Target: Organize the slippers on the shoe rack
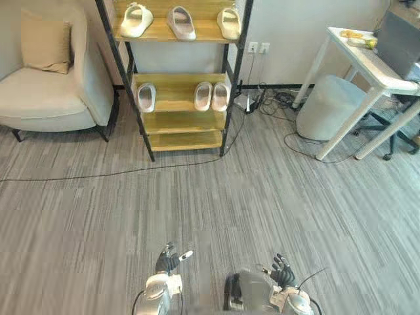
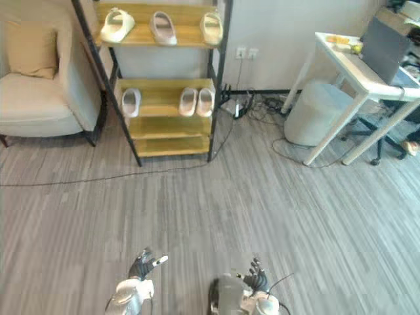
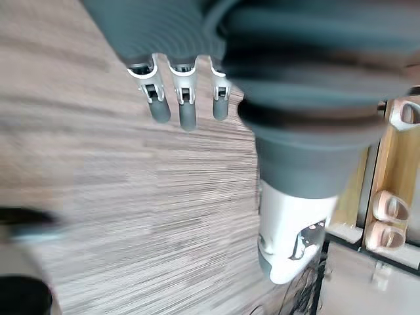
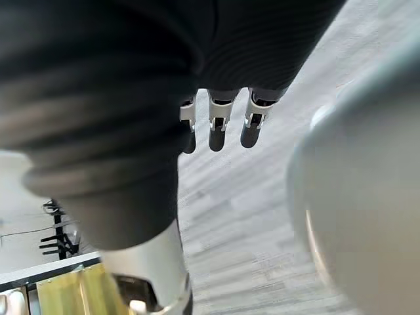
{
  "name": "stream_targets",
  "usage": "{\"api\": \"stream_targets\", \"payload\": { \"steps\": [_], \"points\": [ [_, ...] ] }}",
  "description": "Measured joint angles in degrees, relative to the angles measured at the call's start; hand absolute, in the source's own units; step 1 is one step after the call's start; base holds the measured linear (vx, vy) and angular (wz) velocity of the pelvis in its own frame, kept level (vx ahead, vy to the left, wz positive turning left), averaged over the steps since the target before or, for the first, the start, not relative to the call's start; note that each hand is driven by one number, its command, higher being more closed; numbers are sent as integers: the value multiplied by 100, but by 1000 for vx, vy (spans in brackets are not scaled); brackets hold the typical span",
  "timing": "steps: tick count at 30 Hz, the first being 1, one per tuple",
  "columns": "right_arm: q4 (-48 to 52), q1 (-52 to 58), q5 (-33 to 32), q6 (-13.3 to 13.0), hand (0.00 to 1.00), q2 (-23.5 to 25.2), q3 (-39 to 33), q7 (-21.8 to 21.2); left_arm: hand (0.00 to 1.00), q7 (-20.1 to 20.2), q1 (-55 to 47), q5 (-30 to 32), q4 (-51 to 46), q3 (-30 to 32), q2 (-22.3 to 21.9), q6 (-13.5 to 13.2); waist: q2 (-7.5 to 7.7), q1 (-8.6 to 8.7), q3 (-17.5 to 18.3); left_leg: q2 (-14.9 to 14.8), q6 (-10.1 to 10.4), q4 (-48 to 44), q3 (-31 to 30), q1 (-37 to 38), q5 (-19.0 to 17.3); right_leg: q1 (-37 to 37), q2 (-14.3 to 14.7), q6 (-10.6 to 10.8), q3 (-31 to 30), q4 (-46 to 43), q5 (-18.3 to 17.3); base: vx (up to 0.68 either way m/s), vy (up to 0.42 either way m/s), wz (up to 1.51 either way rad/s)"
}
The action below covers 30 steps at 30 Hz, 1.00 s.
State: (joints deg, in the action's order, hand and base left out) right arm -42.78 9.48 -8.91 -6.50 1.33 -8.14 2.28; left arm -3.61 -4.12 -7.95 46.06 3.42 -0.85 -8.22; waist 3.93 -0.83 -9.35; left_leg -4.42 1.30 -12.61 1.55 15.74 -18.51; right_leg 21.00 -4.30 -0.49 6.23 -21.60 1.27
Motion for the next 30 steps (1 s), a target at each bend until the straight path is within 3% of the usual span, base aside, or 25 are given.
{"api": "stream_targets", "payload": {
  "steps": [1, 3, 4, 6, 7, 9, 10, 11, 13, 15, 16, 17, 18, 19, 20, 22, 24, 26, 27, 29, 30],
  "points": [
    [-122, -164, 13, -1, 0, -147, -16, 12, 0, -28, 57, -3, 130, 68, -117, 23, -246, -1, -15, -224, 44, -55, -144, 56, -39, -50, 118, -31, 141, -233, -181, 673, -291, 61],
    [-163, -278, 10, 15, 0, -252, -29, 34, 0, -9, 43, 44, 156, 179, -249, 19, -500, 48, -32, -432, 177, -673, -496, -191, 315, -236, 180, -157, 486, -441, -742, 519, -250, 56],
    [-144, -263, 13, 20, 0, -234, -55, 33, 0, -8, 59, 59, 153, 207, -252, 18, -524, 53, -54, -446, 209, -1075, -563, -335, 456, -370, 207, -166, 576, -441, -857, 498, -288, 64],
    [-70, -235, -14, 25, 0, -245, 50, 48, 0, -13, 40, 64, 102, 237, -235, 21, -627, 19, -154, -620, 700, -3170, -605, -1142, 1335, -1148, 288, -243, 746, -81, -1070, 423, -201, 41],
    [-70, -235, -27, 26, 0, -206, 140, 84, 0, -11, -68, 63, -52, 230, -224, 20, -623, -31, -190, -814, 733, -4341, -412, -1665, 1195, -1651, 390, -326, 781, 185, -1156, 430, -100, 15],
    [-70, -224, -59, 24, 0, -83, 194, 120, 0, -11, -184, 64, -246, 228, -209, 22, -550, -140, -217, -940, 596, -4896, 51, -2224, 923, -2265, 410, -356, 785, 587, -1272, 442, -111, 4],
    [-72, -242, -80, 28, 0, 45, 197, 122, 0, 0, -298, 59, -457, 168, -199, 20, -493, -215, -185, -1003, 412, -4538, 519, -2762, 724, -2713, 406, -333, 778, 976, -1376, 329, -88, 4],
    [-74, -248, -80, 28, 0, 39, 171, 123, 0, 0, -313, 59, -480, 171, -199, 16, -489, -223, -183, -1000, 372, -4345, 605, -2840, 665, -2776, 399, -315, 771, 1028, -1375, 349, -34, -7],
    [-110, -311, -79, 35, 0, 52, 158, 124, 0, -7, -327, 56, -507, 185, -195, 2, -467, -283, -190, -776, 262, -2858, 909, -3079, 581, -2967, 296, -167, 695, 1170, -1413, 385, 66, -17],
    [-196, -410, -76, 36, 0, -11, 153, 137, 0, -8, -339, 56, -498, 176, -196, -5, -467, -305, -192, -402, 231, -1024, 1030, -3074, 897, -3180, 139, 23, 591, 1336, -1532, 528, 205, -30],
    [-407, -494, -71, 34, 0, -137, 161, 161, 0, -6, -369, 57, -458, 160, -188, -10, -520, -362, -138, -196, 149, -137, 1027, -3025, 1771, -3419, 110, 232, 445, 1523, -1648, 507, 243, -33],
    [-422, -496, -71, 35, 0, -141, 162, 162, 0, -6, -368, 54, -452, 158, -189, -10, -523, -375, -126, -192, 111, -129, 1028, -3015, 1857, -3437, 111, 260, 420, 1526, -1660, 640, 266, -32],
    [-585, -546, -68, 52, 0, -98, 163, 176, 0, -16, -299, 56, -406, 165, -79, -10, -270, -433, -3, 55, -168, -179, 1101, -2990, 1892, -3524, -136, 347, 263, 1600, -1688, 455, 143, -10],
    [-586, -531, -61, 51, 0, -72, 169, 172, 0, -13, -286, 58, -389, 158, -36, -10, -194, -426, 32, 125, -205, -235, 1112, -3014, 1834, -3495, -210, 380, 220, 1552, -1656, 564, 164, 5],
    [-568, -486, -42, 50, 0, -42, 165, 164, 0, -10, -255, 59, -323, 117, 19, -7, -114, -428, 58, 199, -305, -461, 1146, -3040, 1592, -3389, -324, 439, 113, 1167, -1616, 438, 148, 19],
    [-587, -469, -8, 50, 0, -20, 144, 163, 0, -12, -237, 59, -259, -31, 105, -5, -103, -419, 60, 307, -353, -560, 1122, -2803, 1246, -3062, -439, 607, -99, -11, -1521, 486, 214, 23],
    [-632, -463, 2, 50, 0, 5, 164, 127, 0, -1, -205, 59, -57, -224, 233, 20, -105, -381, 29, 506, -405, -196, 1011, -2045, 989, -2265, -635, 1003, -387, -2314, -1068, 501, 201, 24],
    [-617, -429, 4, 52, 0, 20, 187, 100, 0, -3, -236, 60, -21, -266, 249, 26, -123, -279, 38, 569, -421, 59, 914, -1446, 860, -1736, -644, 745, -317, -3223, -1410, 398, 94, 32],
    [-529, -373, 4, 42, 0, 36, 207, 98, 0, 1, -233, 60, 11, -278, 239, 24, -186, -232, -1, 573, -422, 245, 819, -1097, 819, -1442, -573, 564, -177, -3172, -1666, 420, 54, 41],
    [-523, -375, 6, 33, 0, 36, 207, 96, 0, 3, -182, 60, 67, -268, 230, 27, -187, -155, -5, 520, -420, 453, 676, -795, 812, -1098, -426, 454, -2, -2495, -1810, 426, -22, 55],
    [-521, -397, 6, 30, 0, 31, 190, 95, 0, 7, -158, 60, 68, -265, 219, 25, -194, -136, -8, 444, -382, 521, 595, -642, 789, -935, -281, 423, 50, -1731, -1774, 402, -70, 60]
  ]
}}
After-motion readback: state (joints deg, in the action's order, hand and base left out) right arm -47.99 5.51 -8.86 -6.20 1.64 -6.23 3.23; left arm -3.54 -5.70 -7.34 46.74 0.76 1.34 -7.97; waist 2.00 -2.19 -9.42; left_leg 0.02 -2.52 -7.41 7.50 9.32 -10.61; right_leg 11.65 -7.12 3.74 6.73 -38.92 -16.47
